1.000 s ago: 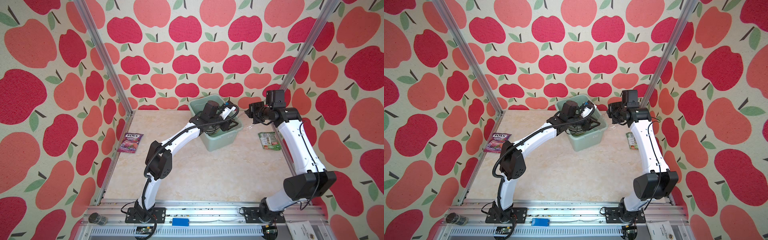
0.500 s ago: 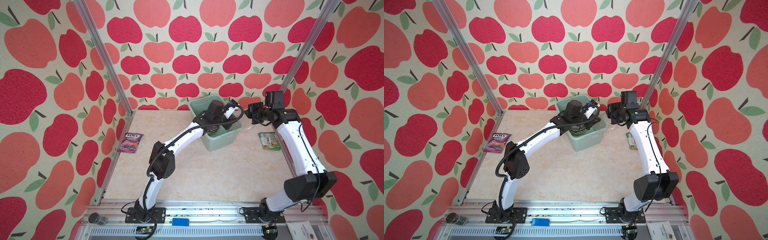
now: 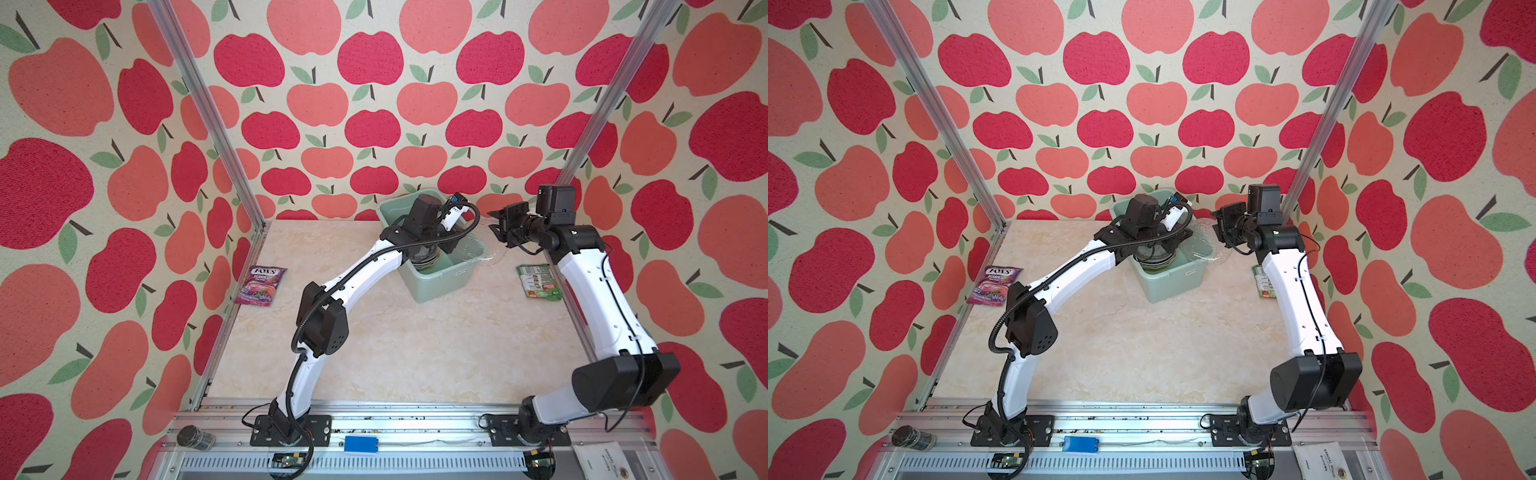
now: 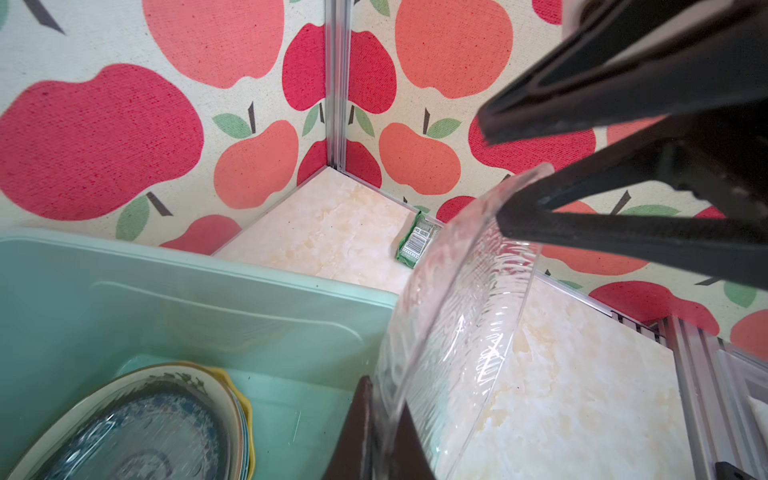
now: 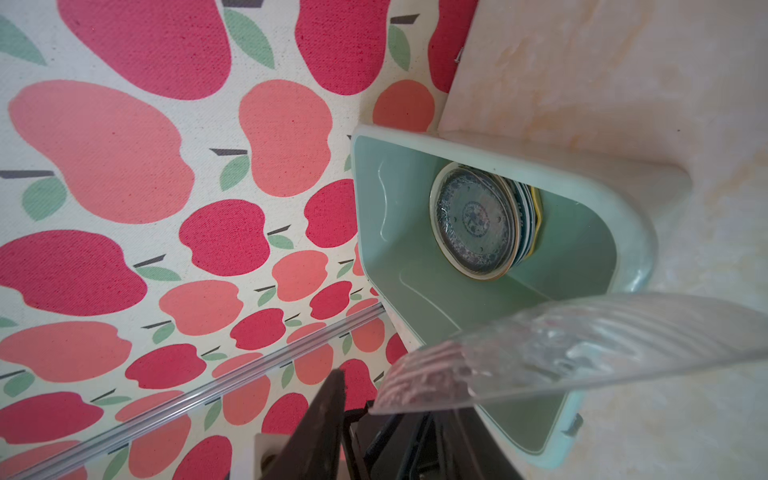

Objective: Place the plates into the plastic bin on the countertop
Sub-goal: 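Grasp the glass plate's upper rim with the left gripper above the bin, then lower the glass plate into the bin with the right gripper while the left releases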

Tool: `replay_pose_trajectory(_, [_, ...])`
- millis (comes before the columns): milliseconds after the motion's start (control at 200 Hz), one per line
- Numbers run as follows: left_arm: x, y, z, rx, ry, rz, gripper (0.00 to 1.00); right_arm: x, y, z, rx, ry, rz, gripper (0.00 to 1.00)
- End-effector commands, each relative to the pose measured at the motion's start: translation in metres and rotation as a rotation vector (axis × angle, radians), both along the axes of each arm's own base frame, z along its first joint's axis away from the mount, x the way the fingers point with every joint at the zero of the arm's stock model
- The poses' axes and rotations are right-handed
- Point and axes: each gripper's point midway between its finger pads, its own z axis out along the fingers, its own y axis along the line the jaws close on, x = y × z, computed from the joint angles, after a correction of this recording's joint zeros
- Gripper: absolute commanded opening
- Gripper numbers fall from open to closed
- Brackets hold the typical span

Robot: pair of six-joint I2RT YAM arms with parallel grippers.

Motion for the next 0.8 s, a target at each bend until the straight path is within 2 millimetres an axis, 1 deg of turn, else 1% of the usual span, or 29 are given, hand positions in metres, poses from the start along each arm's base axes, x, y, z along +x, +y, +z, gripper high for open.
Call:
replay_pose_trajectory(0, [0.012,0.016,0.012,-0.025,0.06,0.038,0.0,-0.004,0.002,0.04,-0.097,-0.264,0.112,0.46])
replay_pose_trajectory(35, [0.015,0.022,0.014,-0.02,0.064,0.052,0.0,-0.006,0.002,0.043,-0.133,-0.303,0.143,0.48])
replay_pose_trajectory(120, [0.023,0.035,0.016,-0.001,0.093,0.092,0.0,-0.011,0.003,0.05,-0.212,-0.394,0.201,0.48])
replay_pose_trajectory(175, [0.028,0.046,0.015,0.011,0.13,0.119,0.0,-0.015,0.002,0.053,-0.262,-0.441,0.231,0.48])
replay_pose_trajectory(195, [0.03,0.05,0.02,0.008,0.136,0.129,0.0,-0.016,0.002,0.055,-0.279,-0.461,0.243,0.47])
replay_pose_trajectory(220, [0.032,0.055,0.017,0.012,0.164,0.142,0.0,-0.017,0.001,0.056,-0.302,-0.483,0.259,0.46])
replay_pose_trajectory(225, [0.033,0.056,0.021,0.008,0.16,0.142,0.0,-0.018,0.001,0.056,-0.304,-0.485,0.26,0.46])
replay_pose_trajectory(330, [0.038,0.077,0.024,-0.001,0.249,0.167,0.0,-0.024,0.0,0.052,-0.413,-0.55,0.353,0.44])
replay_pose_trajectory(435, [0.04,0.098,0.023,-0.003,0.325,0.19,0.0,-0.029,0.007,0.038,-0.487,-0.594,0.485,0.44])
replay_pose_trajectory(505, [0.04,0.11,0.023,-0.018,0.382,0.201,0.0,-0.032,0.016,0.031,-0.491,-0.63,0.574,0.45])
replay_pose_trajectory(605, [0.041,0.126,0.023,-0.058,0.476,0.201,0.0,-0.035,0.031,0.031,-0.437,-0.695,0.68,0.46])
replay_pose_trajectory(720, [0.04,0.142,0.02,-0.094,0.579,0.202,0.0,-0.031,0.043,0.029,-0.353,-0.728,0.74,0.46])
replay_pose_trajectory(795, [0.038,0.146,0.017,-0.096,0.613,0.188,0.0,-0.027,0.051,0.023,-0.301,-0.724,0.761,0.46])
